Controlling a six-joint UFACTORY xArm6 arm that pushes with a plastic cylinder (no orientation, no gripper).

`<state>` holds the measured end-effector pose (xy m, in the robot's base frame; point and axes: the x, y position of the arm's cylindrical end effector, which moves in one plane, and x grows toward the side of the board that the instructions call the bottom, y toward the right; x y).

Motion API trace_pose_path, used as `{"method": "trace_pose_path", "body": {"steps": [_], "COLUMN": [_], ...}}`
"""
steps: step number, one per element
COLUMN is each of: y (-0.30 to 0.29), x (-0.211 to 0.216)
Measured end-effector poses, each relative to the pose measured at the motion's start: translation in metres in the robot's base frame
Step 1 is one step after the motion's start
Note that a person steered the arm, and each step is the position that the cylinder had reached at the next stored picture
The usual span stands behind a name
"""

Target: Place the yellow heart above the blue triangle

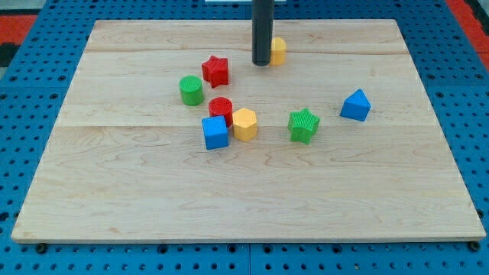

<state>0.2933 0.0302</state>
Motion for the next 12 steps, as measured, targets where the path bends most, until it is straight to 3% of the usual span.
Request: {"method": "trace_pose_path", "body": {"steps": [1,2,3,4,5,6,8,9,10,11,12], "y": [-0.027,0.03,0.094,0.075,0.034,-0.004,0.074,0.017,0.017,0.018,0.055], "x": [-0.017,-0.045,-0.03,-0.022,-0.064,-0.044,-0.008,-0.013,-0.002,0.046,0.059]}}
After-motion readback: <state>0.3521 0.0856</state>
